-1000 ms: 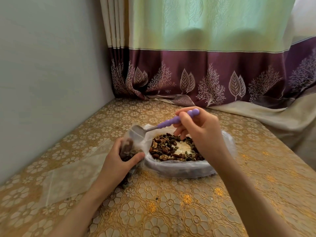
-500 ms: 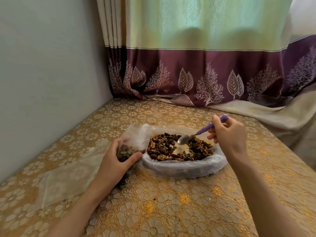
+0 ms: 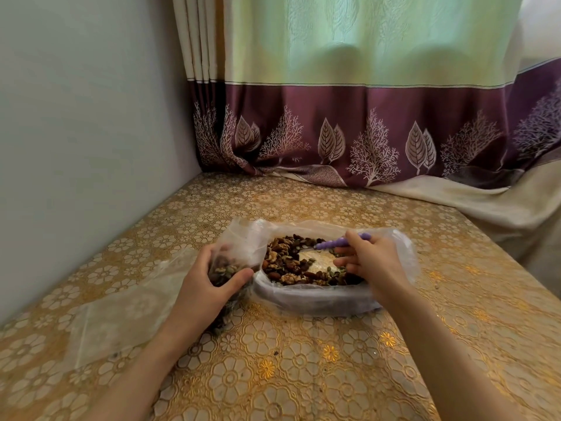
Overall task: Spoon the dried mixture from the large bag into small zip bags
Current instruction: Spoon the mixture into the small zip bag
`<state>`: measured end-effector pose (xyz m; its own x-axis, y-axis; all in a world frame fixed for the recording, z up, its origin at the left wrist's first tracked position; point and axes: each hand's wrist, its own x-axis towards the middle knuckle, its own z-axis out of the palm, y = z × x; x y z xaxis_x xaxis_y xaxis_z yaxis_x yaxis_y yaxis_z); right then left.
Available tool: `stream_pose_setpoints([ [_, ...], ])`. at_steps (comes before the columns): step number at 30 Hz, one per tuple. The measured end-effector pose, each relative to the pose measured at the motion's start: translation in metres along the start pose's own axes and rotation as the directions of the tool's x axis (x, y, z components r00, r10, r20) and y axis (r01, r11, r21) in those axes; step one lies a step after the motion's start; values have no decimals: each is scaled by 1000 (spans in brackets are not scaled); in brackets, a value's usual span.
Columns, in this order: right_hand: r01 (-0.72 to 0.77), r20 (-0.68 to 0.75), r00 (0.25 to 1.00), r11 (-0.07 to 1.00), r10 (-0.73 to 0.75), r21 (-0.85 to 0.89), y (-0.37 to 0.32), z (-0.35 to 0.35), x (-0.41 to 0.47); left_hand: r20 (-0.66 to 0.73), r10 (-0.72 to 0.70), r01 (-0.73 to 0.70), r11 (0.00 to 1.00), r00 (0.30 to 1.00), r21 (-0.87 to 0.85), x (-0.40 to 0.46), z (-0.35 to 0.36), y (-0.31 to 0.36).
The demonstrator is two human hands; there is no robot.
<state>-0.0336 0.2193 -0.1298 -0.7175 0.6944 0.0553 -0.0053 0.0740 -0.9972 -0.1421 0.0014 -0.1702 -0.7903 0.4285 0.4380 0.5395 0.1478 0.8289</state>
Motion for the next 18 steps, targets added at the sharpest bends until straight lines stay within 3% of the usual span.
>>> stream_pose_setpoints([
  [4, -57, 20, 998, 996, 56, 62, -2, 1, -2, 4, 1, -1, 1000, 1000, 4, 0, 0, 1],
  [9, -68, -86, 993, 993, 77, 100, -7, -6, -1, 5, -1, 1, 1000, 1000, 2, -1, 0, 1],
  [18, -23, -140, 989, 979, 52, 203, -19, -10, -5, 9, -4, 4, 1000, 1000, -4, -1, 0, 1],
])
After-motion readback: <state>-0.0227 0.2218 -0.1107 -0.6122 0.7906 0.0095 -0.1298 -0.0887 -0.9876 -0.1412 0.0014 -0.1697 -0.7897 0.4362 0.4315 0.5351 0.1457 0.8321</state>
